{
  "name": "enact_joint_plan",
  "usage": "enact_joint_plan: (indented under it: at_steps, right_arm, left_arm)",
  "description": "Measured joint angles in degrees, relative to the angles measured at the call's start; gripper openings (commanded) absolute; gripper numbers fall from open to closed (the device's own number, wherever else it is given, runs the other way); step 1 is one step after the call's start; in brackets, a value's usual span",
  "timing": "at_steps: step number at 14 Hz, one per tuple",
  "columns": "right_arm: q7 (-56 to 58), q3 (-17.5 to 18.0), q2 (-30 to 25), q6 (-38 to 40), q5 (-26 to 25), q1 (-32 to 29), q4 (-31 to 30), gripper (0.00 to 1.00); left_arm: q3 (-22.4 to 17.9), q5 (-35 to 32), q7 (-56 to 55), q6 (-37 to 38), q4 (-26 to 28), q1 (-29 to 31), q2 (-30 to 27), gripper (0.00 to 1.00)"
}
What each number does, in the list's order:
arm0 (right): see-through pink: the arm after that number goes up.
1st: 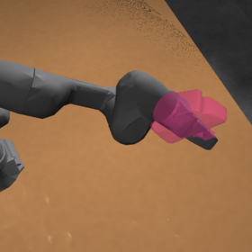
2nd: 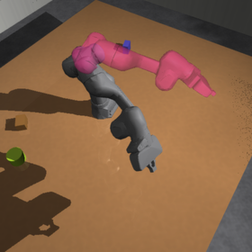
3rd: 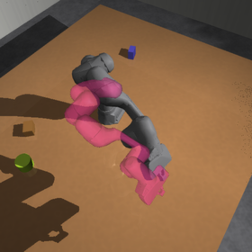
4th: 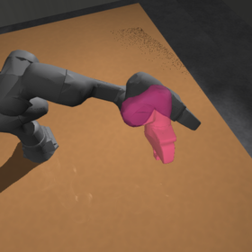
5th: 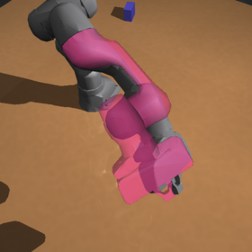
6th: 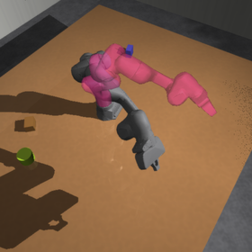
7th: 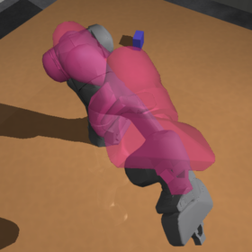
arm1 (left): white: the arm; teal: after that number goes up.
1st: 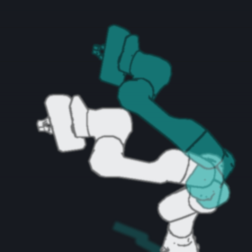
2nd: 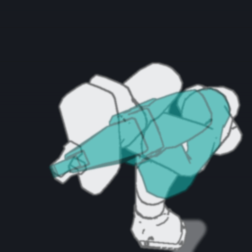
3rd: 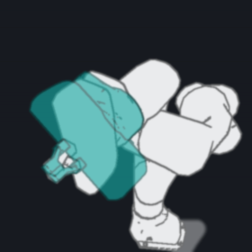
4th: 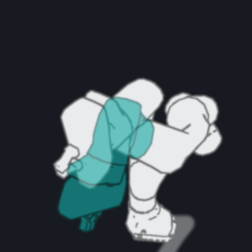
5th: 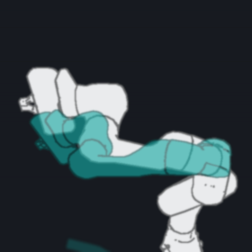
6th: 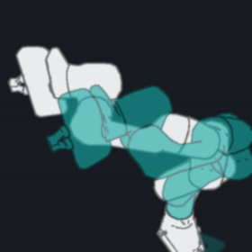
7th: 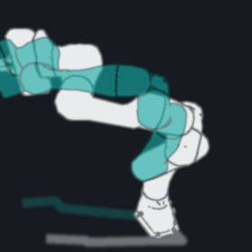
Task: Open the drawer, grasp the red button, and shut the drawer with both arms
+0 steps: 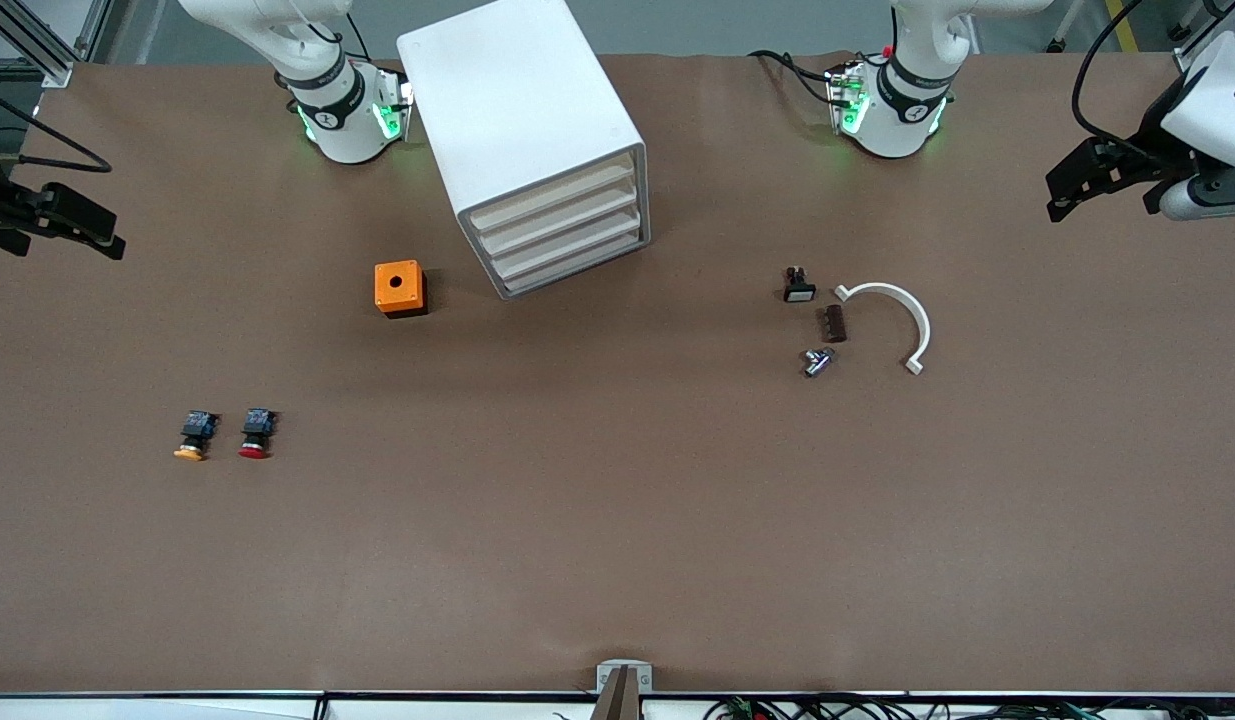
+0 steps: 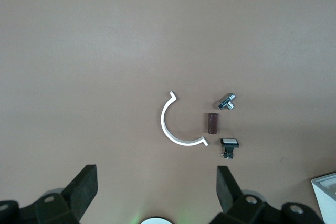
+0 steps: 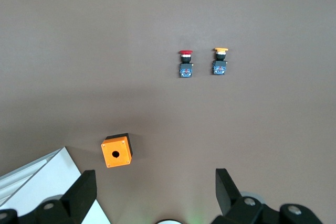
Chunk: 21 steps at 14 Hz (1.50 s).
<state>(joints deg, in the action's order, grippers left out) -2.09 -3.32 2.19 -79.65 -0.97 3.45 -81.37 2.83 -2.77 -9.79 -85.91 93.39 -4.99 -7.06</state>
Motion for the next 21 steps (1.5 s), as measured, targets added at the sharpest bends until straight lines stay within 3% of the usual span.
enact_joint_plan:
  at_steps: [4, 11, 21]
  right_arm:
    - [-0.01, -0.72, -1.19, -0.4, 2.8, -1.45, -2.94, 1.0]
    - [1.93, -0.77, -7.17, -5.19, 2.95, -1.5, -11.2, 1.0]
    - [4.47, -0.93, -7.72, -7.15, 1.38, -1.55, -11.52, 1.0]
  left_arm:
    - [-0.01, 0.01, 0.06, -0.02, 0.01, 0.0, 0.01, 1.0]
    - [-0.4, 0.01, 3.53, 1.01, 0.11, 0.49, 0.01, 1.0]
    - [-0.7, 0.01, 3.66, 1.06, -1.02, 0.81, 0.1, 1.0]
